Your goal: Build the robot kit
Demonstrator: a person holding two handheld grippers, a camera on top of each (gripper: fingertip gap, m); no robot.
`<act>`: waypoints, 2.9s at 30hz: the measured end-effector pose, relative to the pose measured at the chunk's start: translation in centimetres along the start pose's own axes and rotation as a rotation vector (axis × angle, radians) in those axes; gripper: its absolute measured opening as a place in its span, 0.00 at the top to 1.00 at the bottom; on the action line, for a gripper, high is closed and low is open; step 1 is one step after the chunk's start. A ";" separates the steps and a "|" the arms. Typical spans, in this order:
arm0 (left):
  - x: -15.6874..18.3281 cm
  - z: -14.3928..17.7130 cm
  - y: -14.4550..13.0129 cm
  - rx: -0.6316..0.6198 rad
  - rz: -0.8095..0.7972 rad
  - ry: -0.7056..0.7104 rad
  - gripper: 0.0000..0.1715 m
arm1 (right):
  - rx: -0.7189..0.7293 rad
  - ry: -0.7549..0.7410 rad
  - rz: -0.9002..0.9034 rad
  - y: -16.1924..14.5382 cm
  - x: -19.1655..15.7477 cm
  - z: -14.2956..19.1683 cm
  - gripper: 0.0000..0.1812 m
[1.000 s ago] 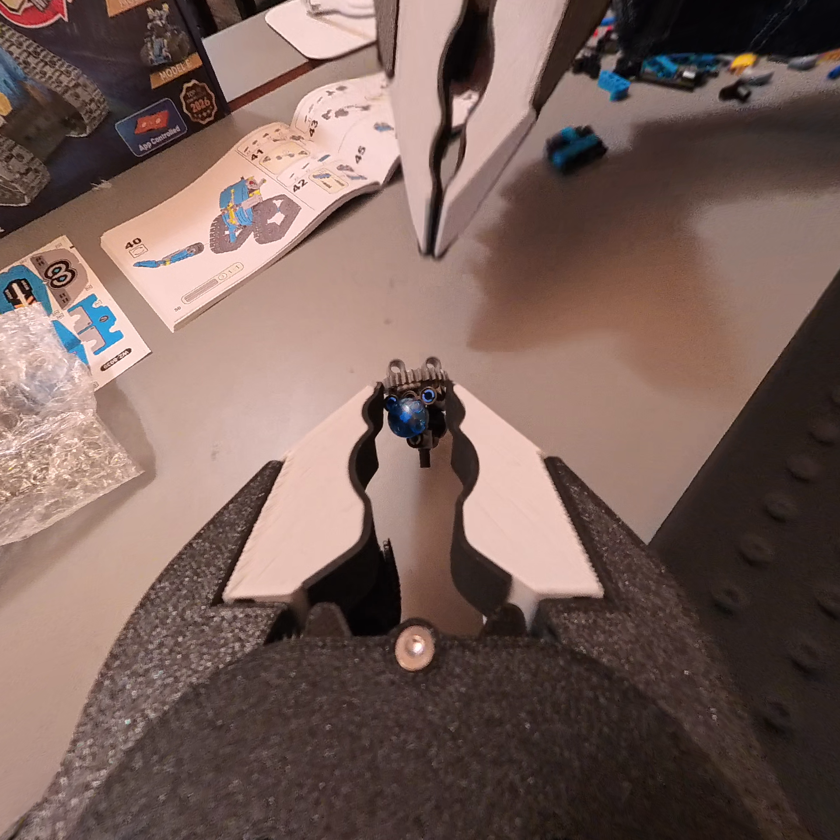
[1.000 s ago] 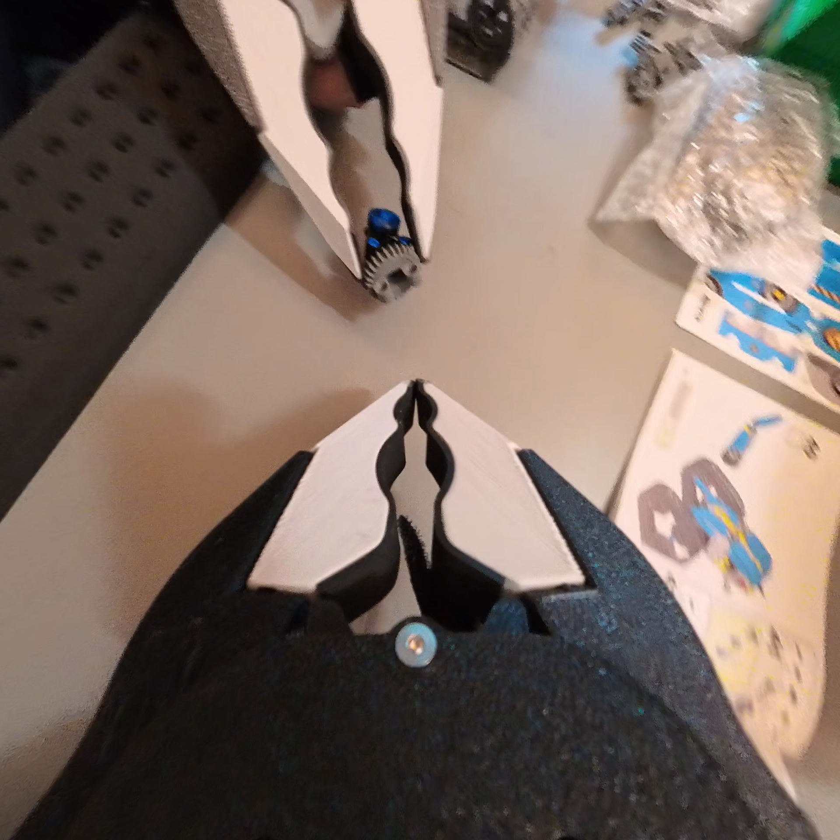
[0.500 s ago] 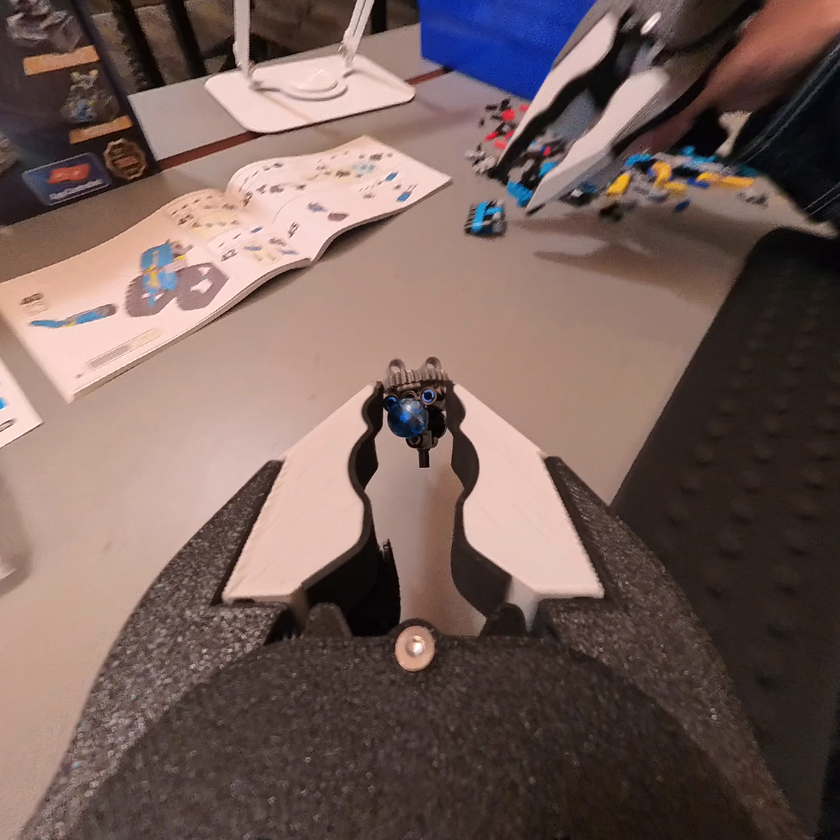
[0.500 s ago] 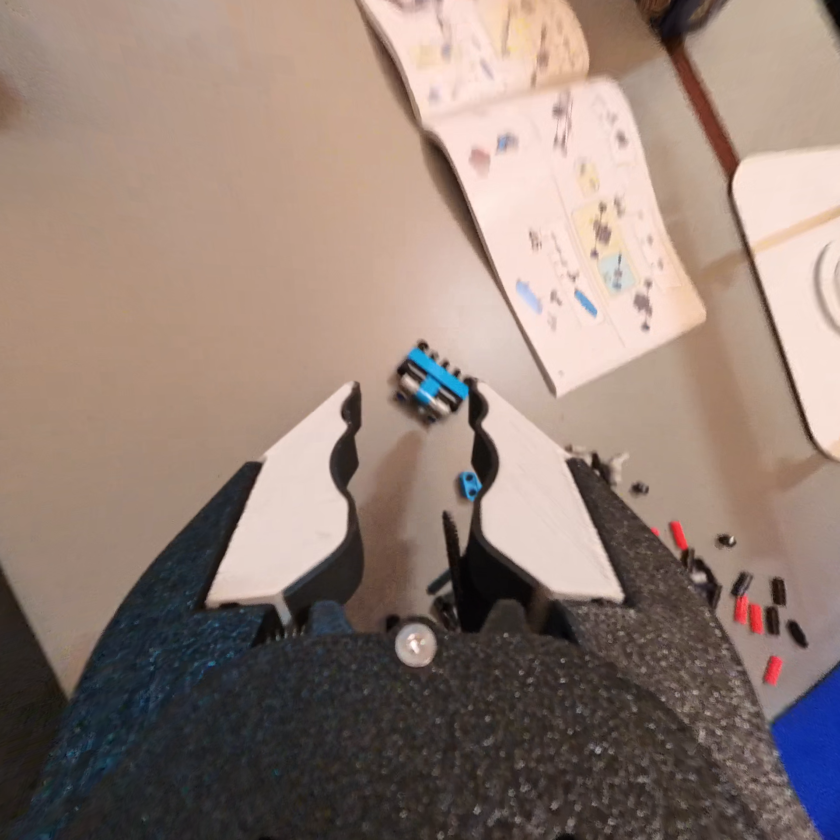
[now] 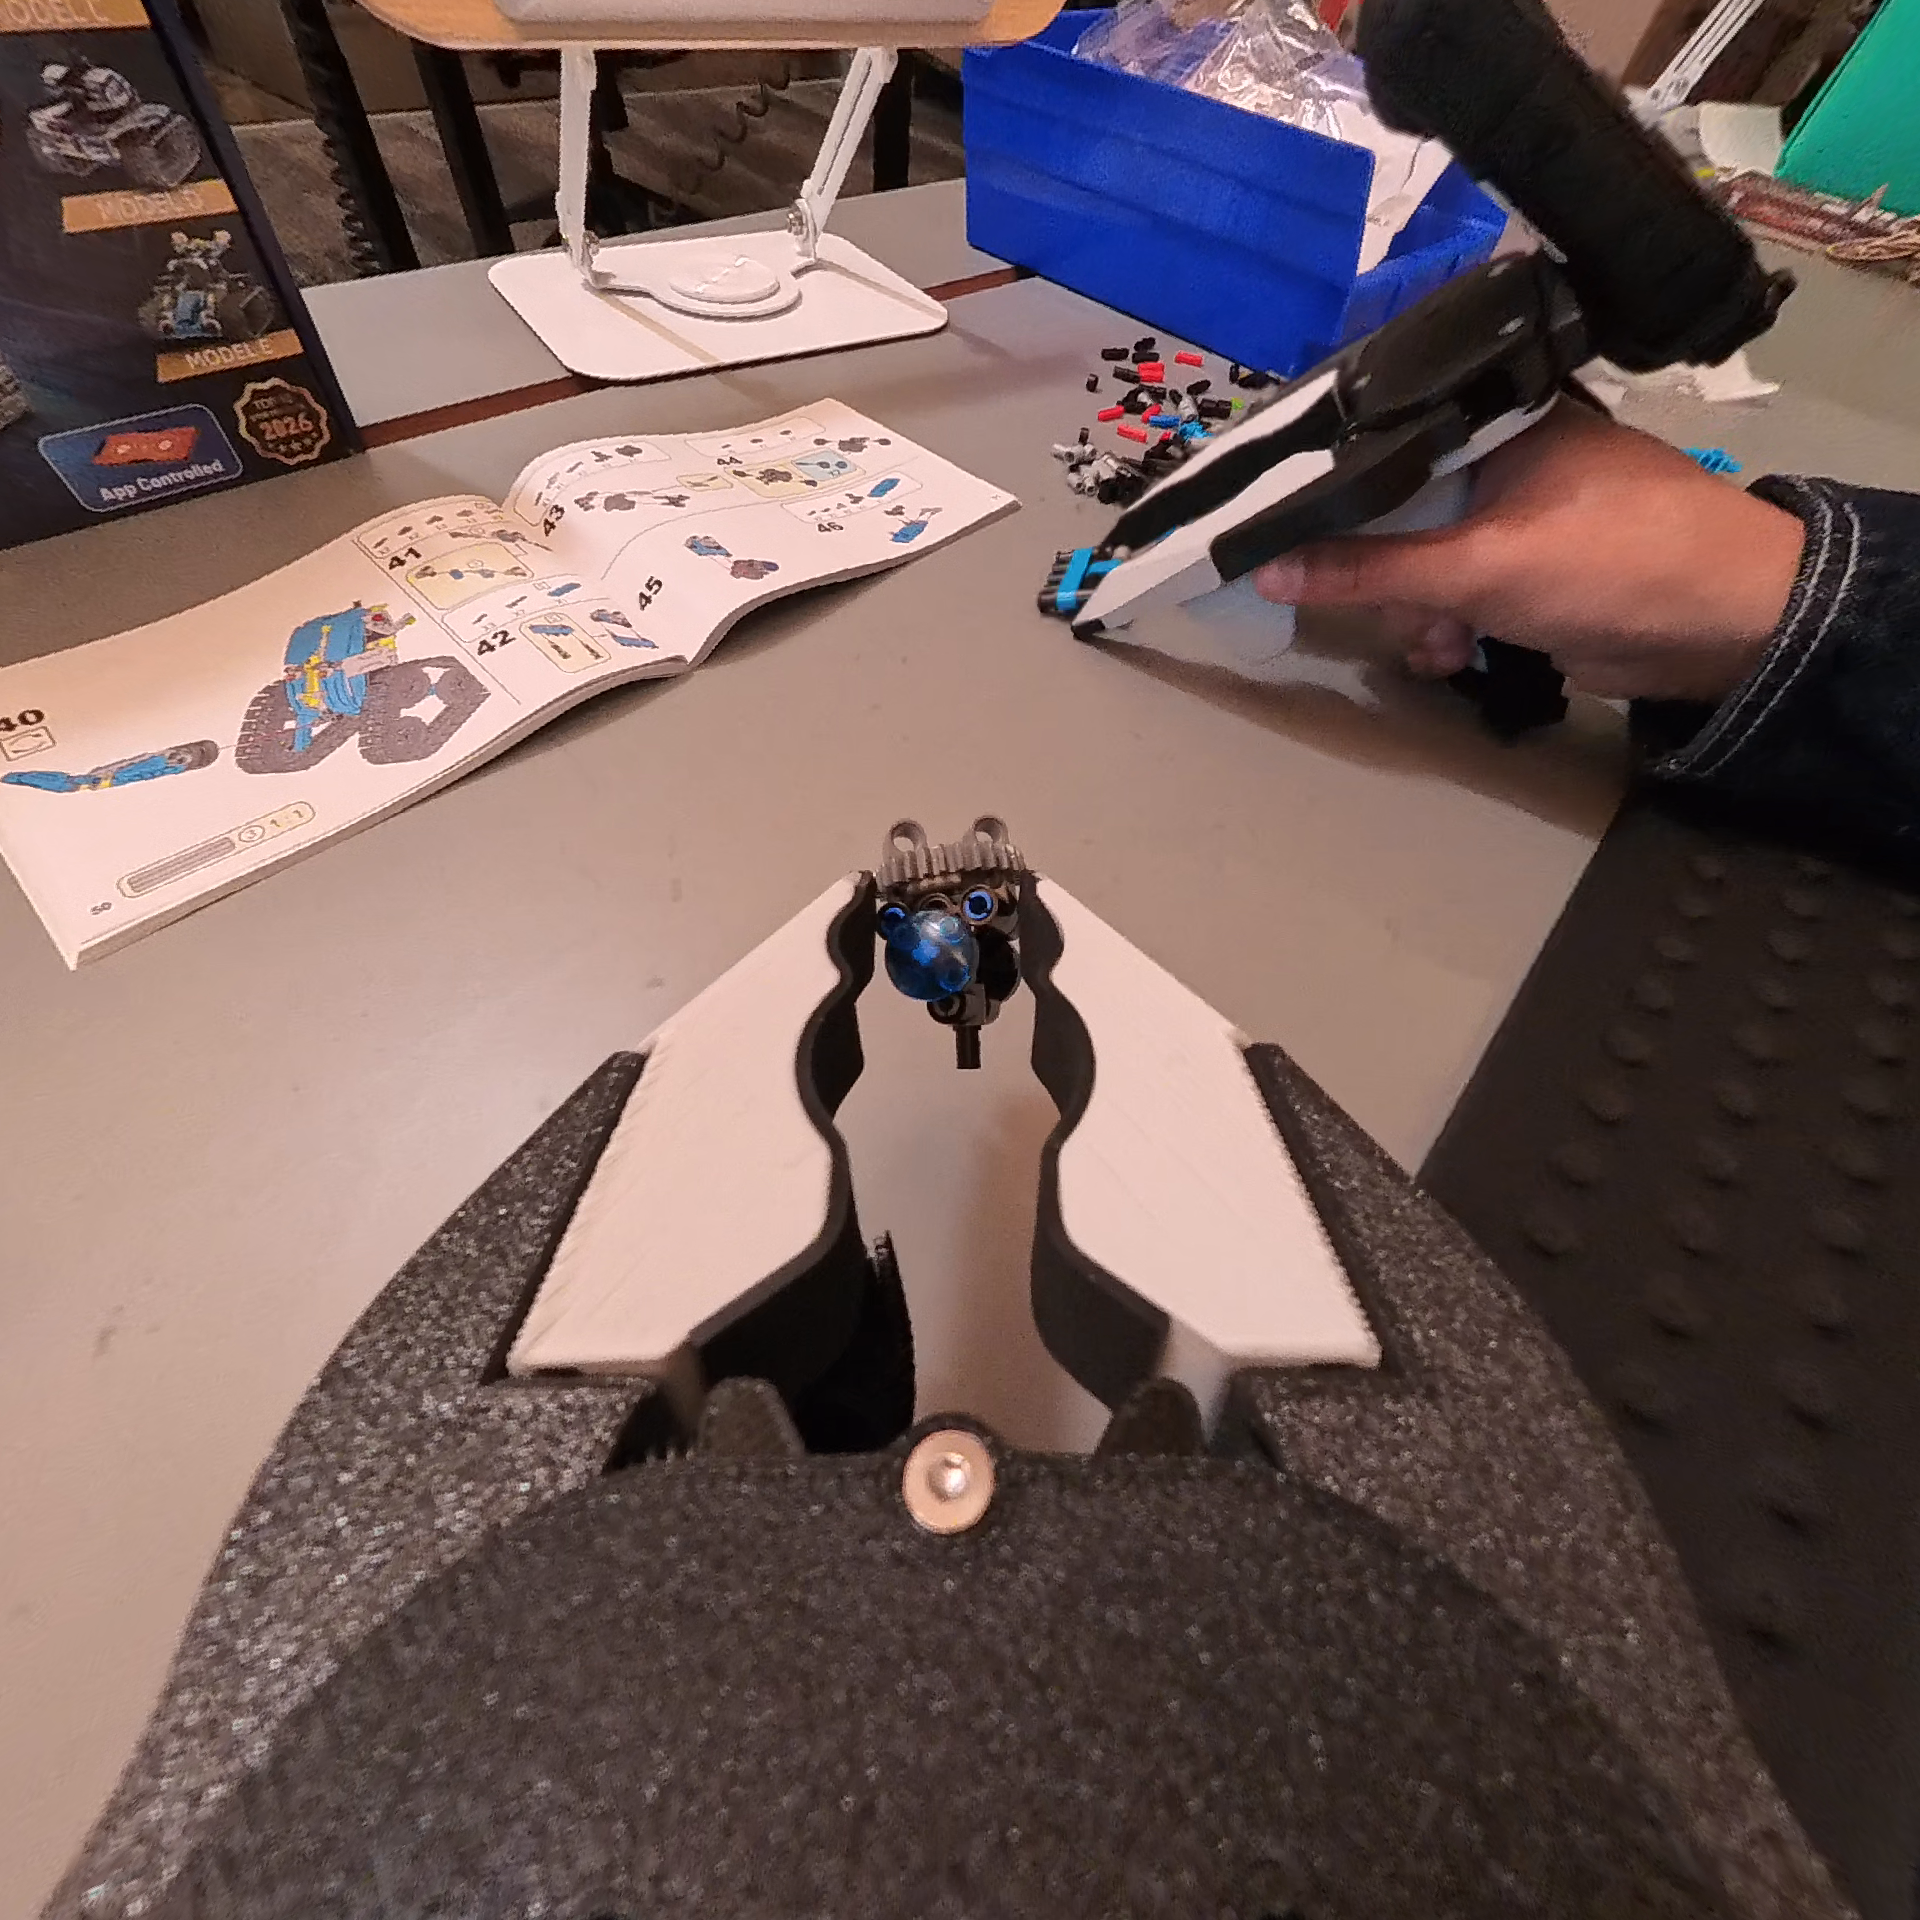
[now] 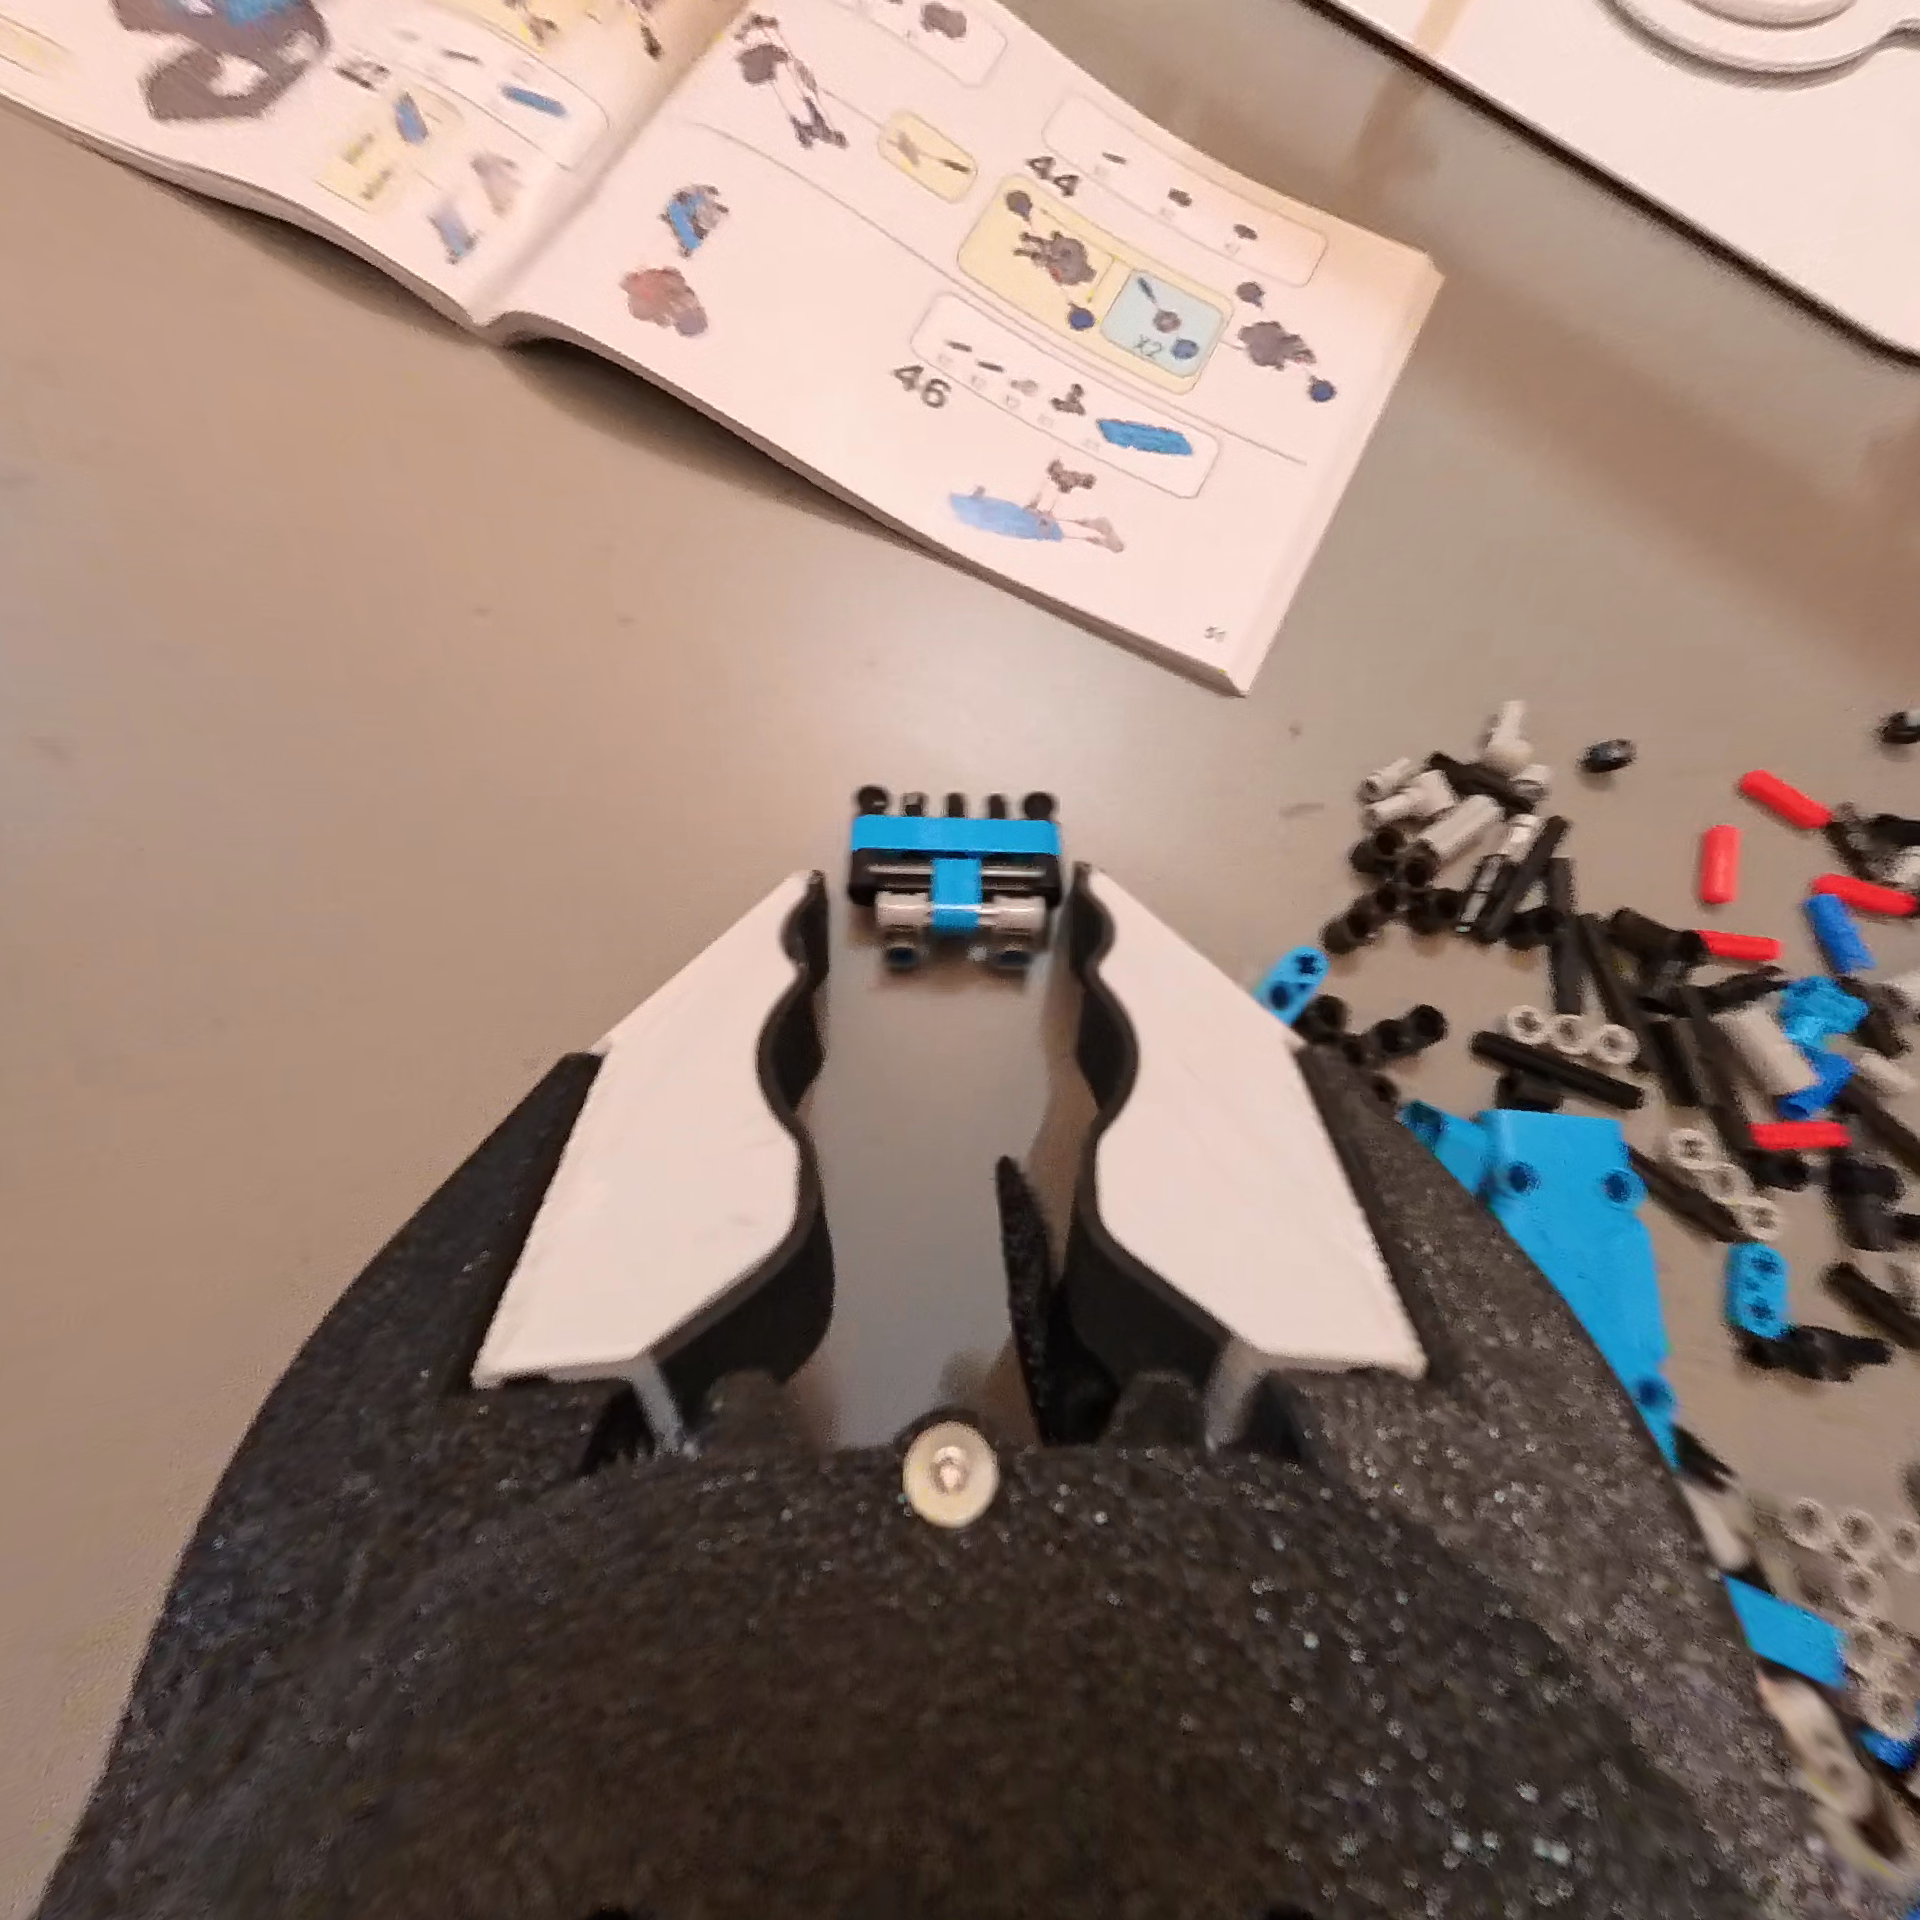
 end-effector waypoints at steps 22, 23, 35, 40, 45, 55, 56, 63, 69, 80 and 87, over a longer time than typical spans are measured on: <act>3.3 -2.7 -0.4 -0.282 -0.472 -0.235 0.84 | 0.011 0.462 1.117 -1.5 -14.3 5.9 0.78; 3.2 -2.8 -0.5 -0.284 -0.455 -0.251 0.84 | 0.012 0.461 1.131 -1.6 -14.5 5.9 0.78; 3.2 -3.4 -0.6 -0.311 -0.467 -0.318 0.84 | -0.066 0.438 1.258 -1.7 -15.4 5.6 0.78; 3.3 -3.2 -0.6 -0.307 -0.444 -0.348 0.84 | -0.128 0.435 1.317 -1.9 -15.2 5.2 0.78; 3.3 -3.4 -0.9 -0.328 -0.422 -0.339 0.84 | -0.148 0.407 1.371 -1.9 -15.7 5.2 0.78; 3.5 -3.7 -1.4 -0.299 -0.429 -0.337 0.85 | -0.034 0.541 1.329 -2.3 -16.2 5.3 0.78; 3.5 -3.7 -1.4 -0.295 -0.433 -0.344 0.85 | -0.029 0.558 1.336 -2.4 -16.1 5.3 0.78; 3.4 -3.5 -1.6 -0.252 -0.383 -0.367 0.85 | -0.020 0.737 1.272 -1.8 -15.7 4.7 0.77; 2.9 -2.9 -1.5 -0.170 -0.181 -0.477 0.85 | -0.071 0.927 1.096 -1.0 -15.5 4.8 0.77; 1.8 -1.5 0.2 0.005 -0.028 -0.539 0.85 | -0.063 0.967 1.101 0.8 -16.0 5.4 0.77; 1.8 -1.5 0.1 0.007 -0.038 -0.540 0.85 | -0.099 0.995 1.063 0.8 -16.1 5.3 0.77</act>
Point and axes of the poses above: each gripper's, where its closed fingertips meet, z back along the fingers, y out of its top, x = y × z across the jaws, the point moved 7 cm from there along z, back along the fingers, and after that the axes turned 11 degrees about -z, right-handed, at the moved point
